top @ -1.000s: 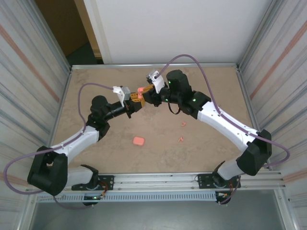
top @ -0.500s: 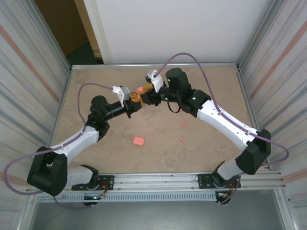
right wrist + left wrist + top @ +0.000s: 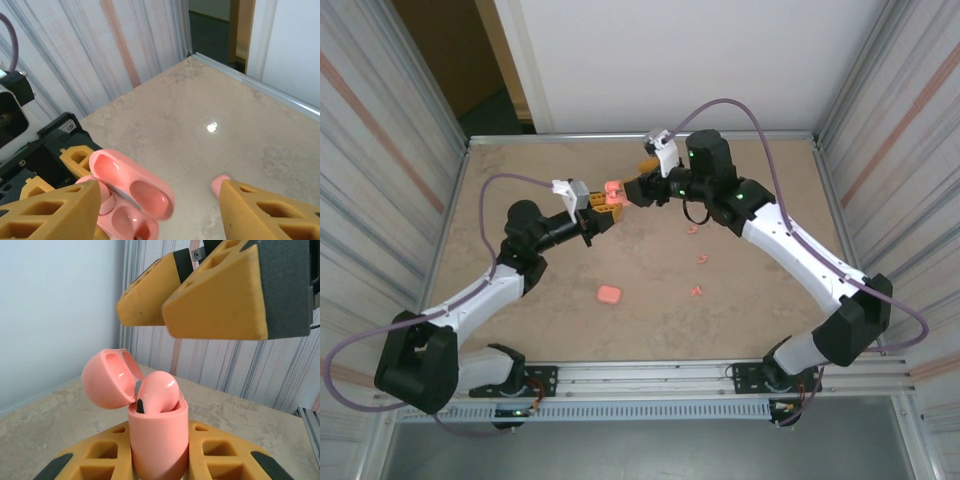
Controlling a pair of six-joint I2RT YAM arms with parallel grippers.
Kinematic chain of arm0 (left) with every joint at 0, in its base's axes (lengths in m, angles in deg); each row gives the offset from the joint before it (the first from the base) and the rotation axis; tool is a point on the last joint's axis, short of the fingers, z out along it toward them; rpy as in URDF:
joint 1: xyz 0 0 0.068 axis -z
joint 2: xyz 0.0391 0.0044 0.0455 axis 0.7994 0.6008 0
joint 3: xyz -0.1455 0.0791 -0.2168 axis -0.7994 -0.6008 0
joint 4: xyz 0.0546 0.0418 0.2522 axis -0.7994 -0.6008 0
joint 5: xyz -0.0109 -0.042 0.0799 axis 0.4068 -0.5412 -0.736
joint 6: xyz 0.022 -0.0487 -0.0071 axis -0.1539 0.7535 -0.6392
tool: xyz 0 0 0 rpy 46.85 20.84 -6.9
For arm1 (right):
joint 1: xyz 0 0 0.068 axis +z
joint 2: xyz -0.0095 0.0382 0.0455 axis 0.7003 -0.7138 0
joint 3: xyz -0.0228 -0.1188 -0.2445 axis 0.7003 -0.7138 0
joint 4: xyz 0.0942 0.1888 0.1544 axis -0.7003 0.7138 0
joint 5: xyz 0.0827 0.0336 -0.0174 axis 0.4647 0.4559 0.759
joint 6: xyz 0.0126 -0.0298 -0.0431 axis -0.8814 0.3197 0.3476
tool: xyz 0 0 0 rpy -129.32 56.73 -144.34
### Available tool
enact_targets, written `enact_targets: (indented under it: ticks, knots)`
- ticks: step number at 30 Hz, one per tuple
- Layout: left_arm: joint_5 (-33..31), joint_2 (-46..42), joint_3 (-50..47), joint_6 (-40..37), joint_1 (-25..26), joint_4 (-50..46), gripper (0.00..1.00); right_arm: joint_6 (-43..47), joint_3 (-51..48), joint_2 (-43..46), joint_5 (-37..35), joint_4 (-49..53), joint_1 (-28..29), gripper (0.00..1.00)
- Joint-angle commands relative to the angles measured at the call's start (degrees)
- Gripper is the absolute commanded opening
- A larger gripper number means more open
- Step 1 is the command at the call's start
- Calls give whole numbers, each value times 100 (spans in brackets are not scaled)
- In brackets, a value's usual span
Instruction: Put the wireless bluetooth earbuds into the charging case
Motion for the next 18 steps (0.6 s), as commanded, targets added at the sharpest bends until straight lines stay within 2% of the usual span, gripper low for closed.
enact_targets:
  ticks: [1,5,10,18]
  knots:
    - [33,-179,-1,-102,-27,87,0,-256,-216,391,2,-120,-145,66]
    - [22,-194,-50,-77,-28,266,0,-482,-577,645,-466,-193,-374,67]
    - [65,-199,-95,-6,-19,499,0,-999,-1013,938,-630,-162,-805,67]
    - [56,-265,-9,13,9,612,0,-1629,-1342,1079,-805,761,-1493,67]
